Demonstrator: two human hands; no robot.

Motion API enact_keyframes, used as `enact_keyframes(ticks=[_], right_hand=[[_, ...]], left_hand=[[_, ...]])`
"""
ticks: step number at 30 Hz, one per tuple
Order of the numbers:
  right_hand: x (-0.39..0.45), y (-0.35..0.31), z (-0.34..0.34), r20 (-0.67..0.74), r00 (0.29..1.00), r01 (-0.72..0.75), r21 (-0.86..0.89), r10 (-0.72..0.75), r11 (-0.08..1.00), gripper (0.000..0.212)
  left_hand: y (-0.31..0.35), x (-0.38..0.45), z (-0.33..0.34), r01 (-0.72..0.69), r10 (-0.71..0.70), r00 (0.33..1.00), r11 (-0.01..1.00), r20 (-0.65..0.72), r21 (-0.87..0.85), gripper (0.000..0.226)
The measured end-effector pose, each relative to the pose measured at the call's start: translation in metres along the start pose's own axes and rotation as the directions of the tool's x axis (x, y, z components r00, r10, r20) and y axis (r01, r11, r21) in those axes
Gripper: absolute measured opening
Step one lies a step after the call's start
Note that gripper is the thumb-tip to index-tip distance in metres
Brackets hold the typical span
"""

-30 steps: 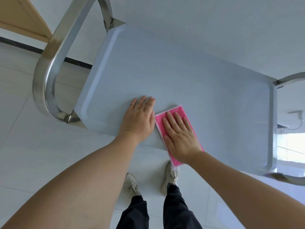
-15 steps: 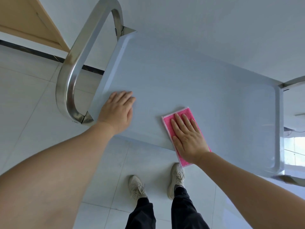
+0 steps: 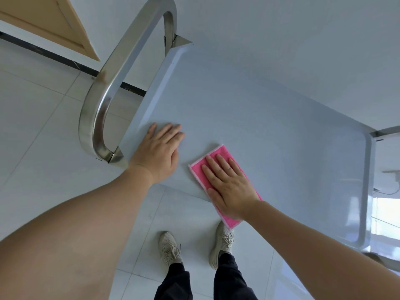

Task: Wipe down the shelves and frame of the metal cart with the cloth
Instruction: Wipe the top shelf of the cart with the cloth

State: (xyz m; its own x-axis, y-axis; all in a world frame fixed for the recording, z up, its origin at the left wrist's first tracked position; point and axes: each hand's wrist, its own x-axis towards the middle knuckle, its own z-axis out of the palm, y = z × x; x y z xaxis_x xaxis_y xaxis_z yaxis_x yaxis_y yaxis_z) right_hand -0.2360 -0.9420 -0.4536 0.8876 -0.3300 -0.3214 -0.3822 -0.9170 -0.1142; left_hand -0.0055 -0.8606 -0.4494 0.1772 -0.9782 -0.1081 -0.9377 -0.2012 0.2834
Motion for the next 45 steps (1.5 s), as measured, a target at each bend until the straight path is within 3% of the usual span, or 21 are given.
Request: enact_keyframes(ticks=[4, 17, 25, 39, 45], right_hand=[[0.022, 0.025, -0.011, -0.024, 1.000, 0.012, -0.035, -0.012, 0.999, 0.059], [0.098, 0.132, -0.041, -0.140, 0.978, -0.165, -0.040, 0.158, 0.986, 0.064], [0.138, 0.180, -0.056, -0.162, 0.948, -0.280, -0.012, 0.274, 0.960, 0.059], [0.205, 0.164, -0.074, -0.189, 0.942, -0.280, 0.010, 0.277, 0.960, 0.060], [0.196, 0.121, -0.068, -0.144, 0.977, -0.160, -0.024, 0.155, 0.987, 0.061]], left_hand=[[0.000, 0.000, 0.001, 0.003, -0.003, 1.000, 1.000, 0.011, -0.005, 0.059], [0.000, -0.001, 0.002, 0.015, -0.015, 1.000, 1.000, -0.021, -0.003, 0.053], [-0.001, -0.002, 0.003, 0.132, -0.131, 0.989, 0.991, -0.072, 0.017, 0.051], [-0.003, 0.000, 0.003, 0.152, -0.154, 0.983, 0.988, -0.100, -0.025, 0.049], [-0.002, 0.000, 0.002, 0.161, -0.164, 0.983, 0.986, -0.085, -0.035, 0.050]])
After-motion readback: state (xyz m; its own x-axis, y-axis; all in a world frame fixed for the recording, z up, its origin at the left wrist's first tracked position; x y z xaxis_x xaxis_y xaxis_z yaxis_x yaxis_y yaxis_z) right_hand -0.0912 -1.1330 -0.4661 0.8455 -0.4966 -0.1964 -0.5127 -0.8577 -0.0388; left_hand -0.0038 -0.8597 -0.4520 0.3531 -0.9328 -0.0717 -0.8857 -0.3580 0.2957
